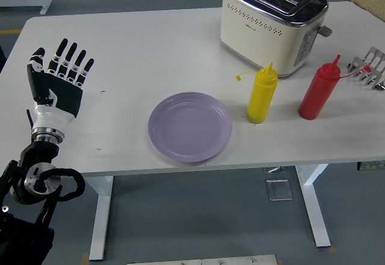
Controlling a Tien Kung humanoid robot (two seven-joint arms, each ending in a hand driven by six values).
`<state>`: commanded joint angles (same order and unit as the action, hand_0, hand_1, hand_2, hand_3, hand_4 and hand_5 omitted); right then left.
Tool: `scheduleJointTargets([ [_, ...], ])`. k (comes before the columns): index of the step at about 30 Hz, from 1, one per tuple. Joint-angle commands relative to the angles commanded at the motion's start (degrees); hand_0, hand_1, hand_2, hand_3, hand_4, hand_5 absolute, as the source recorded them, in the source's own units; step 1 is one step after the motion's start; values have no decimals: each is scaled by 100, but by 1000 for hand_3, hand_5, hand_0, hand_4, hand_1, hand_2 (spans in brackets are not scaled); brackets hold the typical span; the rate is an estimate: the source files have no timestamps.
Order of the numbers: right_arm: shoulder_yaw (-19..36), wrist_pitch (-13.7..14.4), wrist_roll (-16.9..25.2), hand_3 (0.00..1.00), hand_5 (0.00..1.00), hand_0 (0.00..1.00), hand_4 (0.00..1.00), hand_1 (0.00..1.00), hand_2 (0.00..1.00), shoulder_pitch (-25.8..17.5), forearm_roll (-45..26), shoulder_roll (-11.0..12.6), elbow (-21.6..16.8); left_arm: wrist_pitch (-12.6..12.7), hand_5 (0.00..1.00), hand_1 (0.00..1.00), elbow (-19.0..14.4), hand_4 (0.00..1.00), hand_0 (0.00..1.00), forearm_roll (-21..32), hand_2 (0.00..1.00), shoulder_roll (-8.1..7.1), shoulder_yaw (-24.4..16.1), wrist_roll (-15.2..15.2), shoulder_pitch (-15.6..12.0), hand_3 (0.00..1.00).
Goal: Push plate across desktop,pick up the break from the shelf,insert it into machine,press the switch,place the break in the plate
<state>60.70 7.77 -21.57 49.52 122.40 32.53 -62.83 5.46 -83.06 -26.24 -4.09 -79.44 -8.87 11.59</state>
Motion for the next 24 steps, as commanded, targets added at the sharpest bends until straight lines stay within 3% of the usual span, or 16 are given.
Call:
scheduleJointTargets([
  [8, -202, 106, 24, 450, 78, 343, 217, 387, 433, 840, -371, -309, 85, 3, 998, 873, -2, 544, 856, -8, 877, -20, -79, -4, -47, 783],
  [14, -485, 132, -57, 446, 77, 336, 210, 385, 429, 1475, -923, -749, 463, 7, 998, 873, 10, 543, 856, -15, 877, -38, -175, -12, -94, 784],
  [24, -987, -8, -145, 443, 70, 340, 195, 385, 427, 2115, -1757, -1530, 1301, 21, 998, 872, 17, 542, 855, -24, 876, -55, -285, -22, -137, 784],
])
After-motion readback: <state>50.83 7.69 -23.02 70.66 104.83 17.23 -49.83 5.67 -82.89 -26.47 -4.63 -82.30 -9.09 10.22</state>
